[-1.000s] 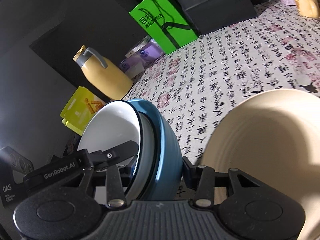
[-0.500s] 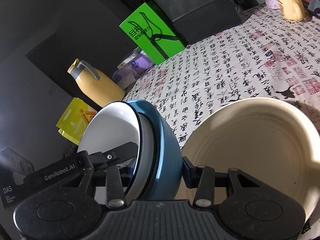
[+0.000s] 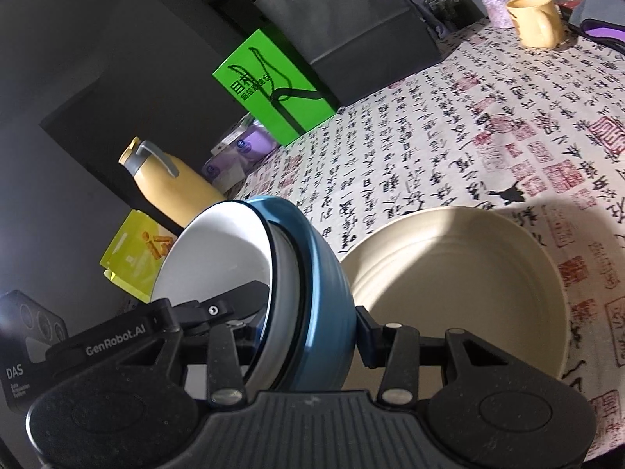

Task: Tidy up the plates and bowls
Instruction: 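Carry the blue bowl stack with both grippers toward the cream plates, then lower the blue bowl stack onto the cream plate stack with both grippers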

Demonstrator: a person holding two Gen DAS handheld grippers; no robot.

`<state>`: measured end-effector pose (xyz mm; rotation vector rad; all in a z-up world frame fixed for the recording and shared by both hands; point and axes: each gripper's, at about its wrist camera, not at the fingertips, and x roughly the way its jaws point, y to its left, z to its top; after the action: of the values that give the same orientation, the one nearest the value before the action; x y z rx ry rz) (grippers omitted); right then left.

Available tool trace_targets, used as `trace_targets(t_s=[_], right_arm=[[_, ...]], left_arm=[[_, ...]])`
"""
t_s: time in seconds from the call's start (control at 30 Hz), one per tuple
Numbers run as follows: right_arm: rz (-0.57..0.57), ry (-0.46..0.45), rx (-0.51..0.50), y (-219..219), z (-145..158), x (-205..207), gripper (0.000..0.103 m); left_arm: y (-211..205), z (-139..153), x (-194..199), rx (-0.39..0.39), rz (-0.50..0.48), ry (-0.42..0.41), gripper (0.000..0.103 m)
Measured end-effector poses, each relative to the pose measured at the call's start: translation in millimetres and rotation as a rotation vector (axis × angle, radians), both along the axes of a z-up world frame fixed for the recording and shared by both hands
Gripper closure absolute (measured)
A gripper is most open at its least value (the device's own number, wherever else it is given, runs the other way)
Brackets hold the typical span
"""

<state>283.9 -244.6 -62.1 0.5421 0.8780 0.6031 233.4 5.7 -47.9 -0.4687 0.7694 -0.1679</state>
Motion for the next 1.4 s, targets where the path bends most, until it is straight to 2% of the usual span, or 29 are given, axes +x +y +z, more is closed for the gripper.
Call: trace_targets(t_s=[0.67, 1.4], right_arm=[[-0.071, -0.001, -0.005, -38, -7, 2, 0.061], [-0.08, 0.056, -0.014, -55, -31, 17, 0.061]], left_arm=[[-34, -10, 17, -0.018, -0.068, 0.006, 0.044], [-53, -32, 37, -0.016, -0.076, 0.078, 0.044]])
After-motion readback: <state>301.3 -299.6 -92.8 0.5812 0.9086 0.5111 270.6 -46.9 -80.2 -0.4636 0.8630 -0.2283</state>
